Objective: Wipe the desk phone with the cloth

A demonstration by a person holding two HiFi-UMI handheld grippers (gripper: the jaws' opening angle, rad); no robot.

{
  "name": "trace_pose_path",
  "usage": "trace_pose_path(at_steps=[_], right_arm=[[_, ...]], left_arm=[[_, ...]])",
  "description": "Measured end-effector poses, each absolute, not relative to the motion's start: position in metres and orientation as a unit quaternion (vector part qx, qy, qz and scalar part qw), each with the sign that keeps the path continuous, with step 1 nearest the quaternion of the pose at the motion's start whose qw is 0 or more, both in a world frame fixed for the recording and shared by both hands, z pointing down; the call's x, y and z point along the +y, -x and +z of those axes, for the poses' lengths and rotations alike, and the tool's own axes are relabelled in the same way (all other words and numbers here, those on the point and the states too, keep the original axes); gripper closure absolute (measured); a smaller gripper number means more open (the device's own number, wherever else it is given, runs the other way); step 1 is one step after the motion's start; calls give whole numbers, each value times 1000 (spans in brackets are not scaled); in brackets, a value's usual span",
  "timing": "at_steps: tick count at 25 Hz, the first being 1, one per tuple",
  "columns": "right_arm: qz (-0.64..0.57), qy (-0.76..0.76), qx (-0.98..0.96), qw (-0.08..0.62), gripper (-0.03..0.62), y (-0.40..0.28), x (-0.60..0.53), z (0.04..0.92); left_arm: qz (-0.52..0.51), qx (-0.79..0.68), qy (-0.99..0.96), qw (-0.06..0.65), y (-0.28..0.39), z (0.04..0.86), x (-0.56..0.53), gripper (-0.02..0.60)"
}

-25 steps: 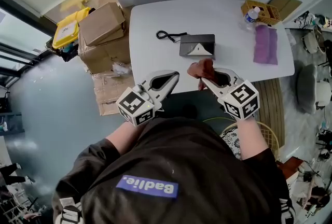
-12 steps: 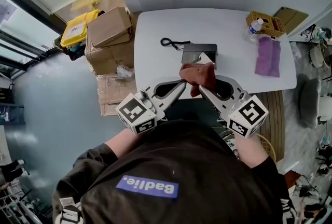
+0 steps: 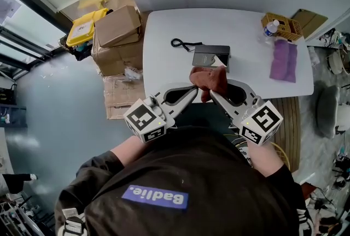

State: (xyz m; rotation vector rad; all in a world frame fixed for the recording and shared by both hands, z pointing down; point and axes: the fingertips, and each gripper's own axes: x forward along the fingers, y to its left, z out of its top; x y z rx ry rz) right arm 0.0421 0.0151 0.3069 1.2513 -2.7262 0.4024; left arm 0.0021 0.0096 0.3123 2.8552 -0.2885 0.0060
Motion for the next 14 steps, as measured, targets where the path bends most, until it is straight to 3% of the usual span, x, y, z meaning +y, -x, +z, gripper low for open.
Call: trace_pose_path(at_steps=[14], right_arm=[[137,-413,-899,58,484,-37,20,308]], left_arm=[[-4,-101,-986,135,2,307,13,572]])
